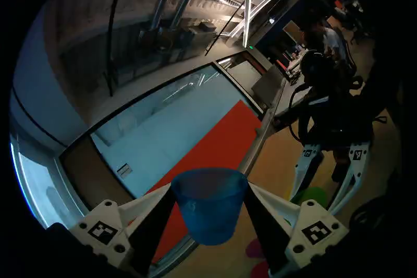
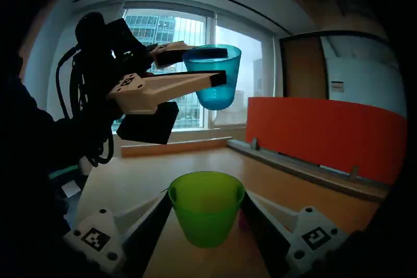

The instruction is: Pour water

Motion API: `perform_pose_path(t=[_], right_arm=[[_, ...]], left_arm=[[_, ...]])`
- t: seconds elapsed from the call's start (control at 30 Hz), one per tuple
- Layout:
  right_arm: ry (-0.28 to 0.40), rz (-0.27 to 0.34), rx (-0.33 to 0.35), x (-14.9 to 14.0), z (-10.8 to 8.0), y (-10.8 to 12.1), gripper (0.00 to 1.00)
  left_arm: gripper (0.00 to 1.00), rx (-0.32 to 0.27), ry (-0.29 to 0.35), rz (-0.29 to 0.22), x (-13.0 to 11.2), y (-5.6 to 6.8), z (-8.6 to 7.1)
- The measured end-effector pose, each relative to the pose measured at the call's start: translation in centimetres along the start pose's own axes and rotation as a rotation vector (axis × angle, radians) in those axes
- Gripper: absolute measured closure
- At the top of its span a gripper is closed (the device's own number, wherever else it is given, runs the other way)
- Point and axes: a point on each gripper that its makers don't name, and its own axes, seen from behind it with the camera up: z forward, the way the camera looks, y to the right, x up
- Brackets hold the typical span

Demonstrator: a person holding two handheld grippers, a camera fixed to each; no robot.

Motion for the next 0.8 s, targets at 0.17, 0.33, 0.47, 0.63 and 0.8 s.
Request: perform_pose_path(t=[0.17,0.33,0.47,0.63,0.8], right_arm=[[-0.002,-0.004,0.006,0.1,0.1,-0.3,0.08],[0.0,-0.002,0.013,0.1,0.2,-0.5,0.08],[0.0,0.0,0.015,0.1,0.3,-0.5,0.08],[0.001,0.002,0.017,0.1,0.3,-0.5,0.08],[0.002,0.003,0.02,0.1,0.4,-0.6,0.08]], left_arm=[[0.14,0.005,-0.011,0.048,-0.2,-0.1,0.1],[0.13,0.015,-0.019,0.104,-0.2,-0.3,0.3],[0.14,0.016,-0.018,0.148,-0.1,-0.3,0.5],[0.13,0.017,-0.023,0.199,0.0,-0.5,0.7],[0.13,0.017,-0.031,0.246,-0.1,-0.6,1.0]])
